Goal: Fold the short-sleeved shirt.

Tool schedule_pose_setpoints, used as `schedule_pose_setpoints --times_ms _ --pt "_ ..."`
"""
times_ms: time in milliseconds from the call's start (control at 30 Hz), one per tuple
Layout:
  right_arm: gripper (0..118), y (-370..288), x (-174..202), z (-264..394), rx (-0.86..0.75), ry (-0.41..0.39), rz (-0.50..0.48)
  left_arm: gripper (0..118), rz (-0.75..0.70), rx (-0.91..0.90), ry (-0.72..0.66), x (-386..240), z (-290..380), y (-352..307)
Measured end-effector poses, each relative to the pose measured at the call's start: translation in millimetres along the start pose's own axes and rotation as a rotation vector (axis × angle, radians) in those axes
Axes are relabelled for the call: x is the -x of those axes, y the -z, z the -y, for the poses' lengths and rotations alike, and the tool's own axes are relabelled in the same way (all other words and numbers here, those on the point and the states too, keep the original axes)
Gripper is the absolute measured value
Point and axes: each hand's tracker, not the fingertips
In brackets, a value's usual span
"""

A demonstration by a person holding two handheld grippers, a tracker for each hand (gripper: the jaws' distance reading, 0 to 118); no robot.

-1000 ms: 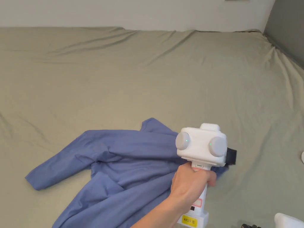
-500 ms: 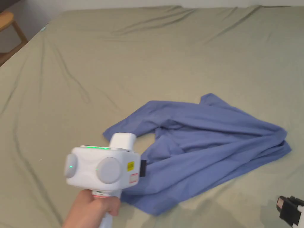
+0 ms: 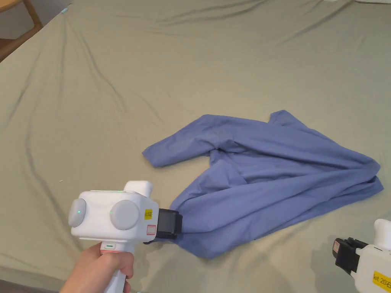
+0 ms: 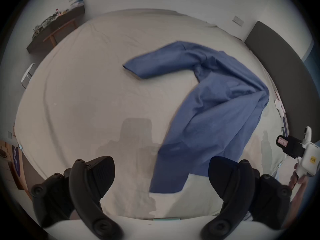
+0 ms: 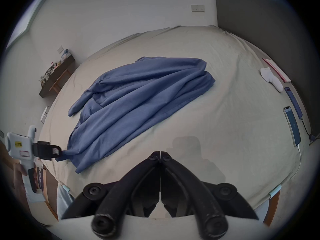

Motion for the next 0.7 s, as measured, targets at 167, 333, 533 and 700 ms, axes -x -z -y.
schedule_pose_setpoints --times_ms 167,333,533,700 --pt "0 8 28 -26 0.003 -0.083 -0.037 3 0.135 0.001 -0.081 5 1 4" --pt "0 43 100 -97 -0.037 -0.299 -0.109 3 0.109 -0.041 -0.017 -12 0 -13" --pt "45 156 214 -213 0.053 -0.543 -0.144 3 0.190 -0.024 -0.036 15 -4 -2" --pt "117 251 259 -269 0.202 -0.571 -0.112 3 0.232 -0.002 -0.062 26 -9 5"
